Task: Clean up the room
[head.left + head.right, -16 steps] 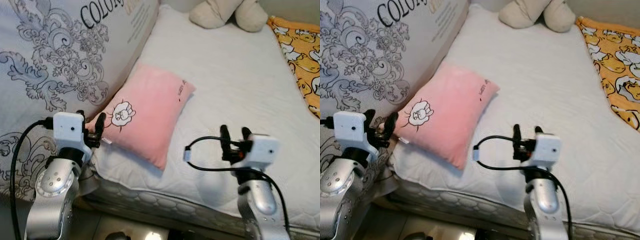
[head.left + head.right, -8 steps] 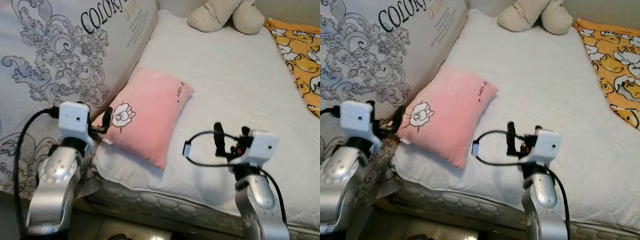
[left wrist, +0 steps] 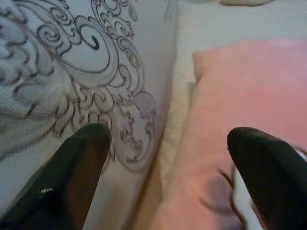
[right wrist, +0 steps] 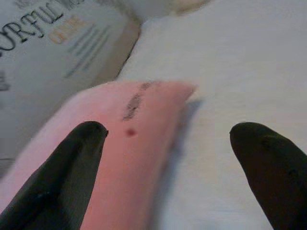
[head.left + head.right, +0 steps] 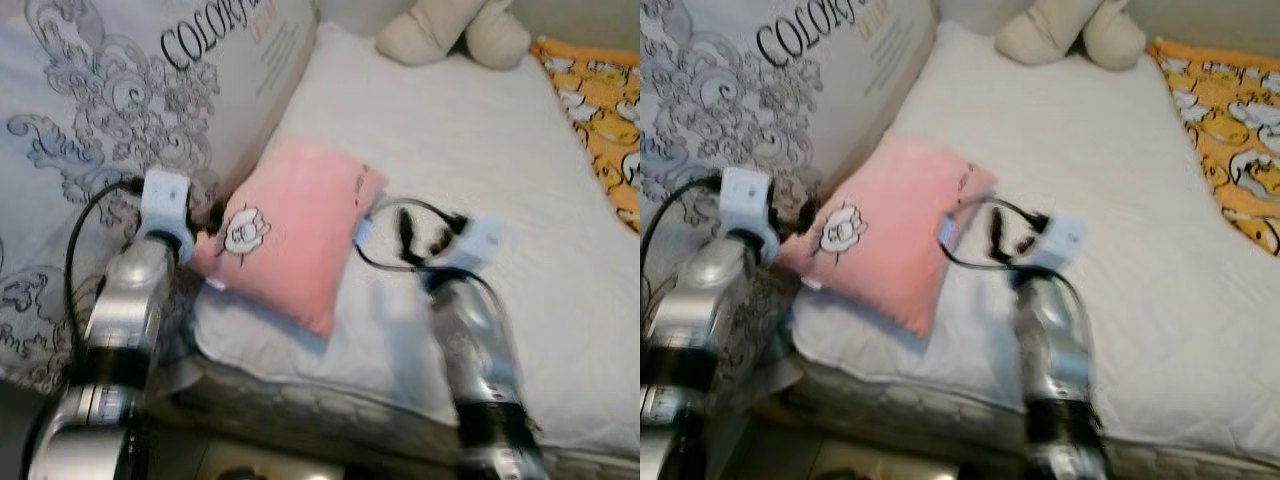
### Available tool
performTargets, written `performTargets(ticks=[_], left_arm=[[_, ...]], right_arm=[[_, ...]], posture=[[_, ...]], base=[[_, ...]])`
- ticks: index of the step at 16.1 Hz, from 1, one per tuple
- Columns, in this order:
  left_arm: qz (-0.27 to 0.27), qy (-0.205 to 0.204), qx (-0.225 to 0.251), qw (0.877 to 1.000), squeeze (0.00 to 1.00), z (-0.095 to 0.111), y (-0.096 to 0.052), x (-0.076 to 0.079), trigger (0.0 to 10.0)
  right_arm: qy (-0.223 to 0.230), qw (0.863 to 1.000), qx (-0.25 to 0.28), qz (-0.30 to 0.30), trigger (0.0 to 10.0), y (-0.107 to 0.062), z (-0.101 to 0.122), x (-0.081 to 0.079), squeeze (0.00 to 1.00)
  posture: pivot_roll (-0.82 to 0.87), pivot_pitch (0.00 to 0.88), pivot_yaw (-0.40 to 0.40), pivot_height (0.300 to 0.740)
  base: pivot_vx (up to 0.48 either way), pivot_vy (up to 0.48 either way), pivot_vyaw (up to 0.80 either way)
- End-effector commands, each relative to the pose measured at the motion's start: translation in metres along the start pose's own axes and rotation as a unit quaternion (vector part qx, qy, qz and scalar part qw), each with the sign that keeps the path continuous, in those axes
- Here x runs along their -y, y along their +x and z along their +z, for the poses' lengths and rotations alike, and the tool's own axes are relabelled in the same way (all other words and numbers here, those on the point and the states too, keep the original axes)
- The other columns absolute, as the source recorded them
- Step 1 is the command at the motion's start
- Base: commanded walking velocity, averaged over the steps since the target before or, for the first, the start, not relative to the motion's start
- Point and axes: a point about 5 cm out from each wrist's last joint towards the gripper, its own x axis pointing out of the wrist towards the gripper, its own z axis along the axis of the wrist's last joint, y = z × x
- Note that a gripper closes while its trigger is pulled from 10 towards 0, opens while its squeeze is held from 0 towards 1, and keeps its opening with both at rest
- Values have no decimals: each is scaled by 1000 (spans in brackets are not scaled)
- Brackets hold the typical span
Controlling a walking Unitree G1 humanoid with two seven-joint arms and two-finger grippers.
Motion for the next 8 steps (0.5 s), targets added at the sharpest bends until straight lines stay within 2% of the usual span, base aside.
performTargets(ticks=[1,2,3,4,8], left_arm=[[11,-1,-23,1000,1000,-9,2,-10,10000],[13,-12,-40,999,1000,-12,7,-13,10000],[13,-15,-46,999,1000,-12,9,-14,10000],[13,-37,-65,997,0,-16,15,-15,10000],[2,-78,-100,992,0,-23,22,-7,10000]], right_arm=[[23,1000,-14,-6,10000,4,-4,4,1000],[35,999,-22,1,10000,11,-5,-1,188],[40,999,-24,2,10000,14,-5,-3,188],[65,997,-35,6,10000,23,-8,-6,0],[117,991,-62,-1,10000,35,-17,-9,0]], posture=[[67,66,-5,740],[66,71,-5,740],[67,73,-6,740],[67,86,-7,740],[60,113,-6,740]], base=[[0,0,0],[0,0,0],[0,0,0],[0,0,0],[0,0,0]])
